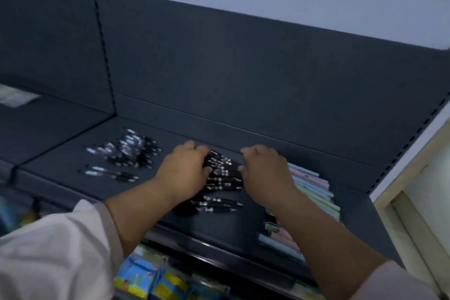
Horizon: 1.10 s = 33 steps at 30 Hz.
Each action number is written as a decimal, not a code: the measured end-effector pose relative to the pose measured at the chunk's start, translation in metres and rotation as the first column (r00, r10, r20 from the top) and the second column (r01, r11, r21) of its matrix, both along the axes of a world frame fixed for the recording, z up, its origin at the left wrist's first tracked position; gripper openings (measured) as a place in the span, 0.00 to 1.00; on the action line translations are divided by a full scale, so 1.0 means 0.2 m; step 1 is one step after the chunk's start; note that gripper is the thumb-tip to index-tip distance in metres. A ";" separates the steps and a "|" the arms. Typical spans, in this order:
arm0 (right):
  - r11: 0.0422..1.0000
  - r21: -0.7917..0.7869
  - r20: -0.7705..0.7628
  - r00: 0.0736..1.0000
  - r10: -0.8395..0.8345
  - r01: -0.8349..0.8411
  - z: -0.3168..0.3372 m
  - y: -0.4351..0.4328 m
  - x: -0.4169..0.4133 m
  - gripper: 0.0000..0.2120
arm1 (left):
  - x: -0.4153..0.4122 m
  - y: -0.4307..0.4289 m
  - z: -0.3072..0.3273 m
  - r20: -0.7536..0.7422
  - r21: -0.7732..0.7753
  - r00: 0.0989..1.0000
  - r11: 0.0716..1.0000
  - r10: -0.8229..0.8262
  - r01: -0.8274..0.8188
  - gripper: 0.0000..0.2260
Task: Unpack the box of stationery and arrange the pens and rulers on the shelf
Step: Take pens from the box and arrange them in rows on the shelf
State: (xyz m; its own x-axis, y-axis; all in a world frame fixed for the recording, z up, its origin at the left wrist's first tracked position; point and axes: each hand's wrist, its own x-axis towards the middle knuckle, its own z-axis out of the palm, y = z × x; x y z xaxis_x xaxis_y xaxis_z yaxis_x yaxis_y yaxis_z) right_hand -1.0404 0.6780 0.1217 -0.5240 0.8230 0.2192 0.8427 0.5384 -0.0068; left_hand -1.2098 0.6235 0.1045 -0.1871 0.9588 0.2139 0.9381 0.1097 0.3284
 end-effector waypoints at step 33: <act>0.568 -0.128 0.038 0.568 0.822 -0.813 0.01 -1.66 -2.86 0.21 | -2.33 -2.34 0.05 -0.158 -0.020 0.565 0.569 0.810 -0.822 0.21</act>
State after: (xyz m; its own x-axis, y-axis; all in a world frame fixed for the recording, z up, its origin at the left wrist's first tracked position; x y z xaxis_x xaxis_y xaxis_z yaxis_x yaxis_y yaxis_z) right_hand -1.6117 0.3463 0.1238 -0.9947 0.0460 0.0922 0.0420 0.9981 -0.0439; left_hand -1.6758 0.1548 0.1153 -0.8780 0.4243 0.2213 0.4637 0.8687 0.1742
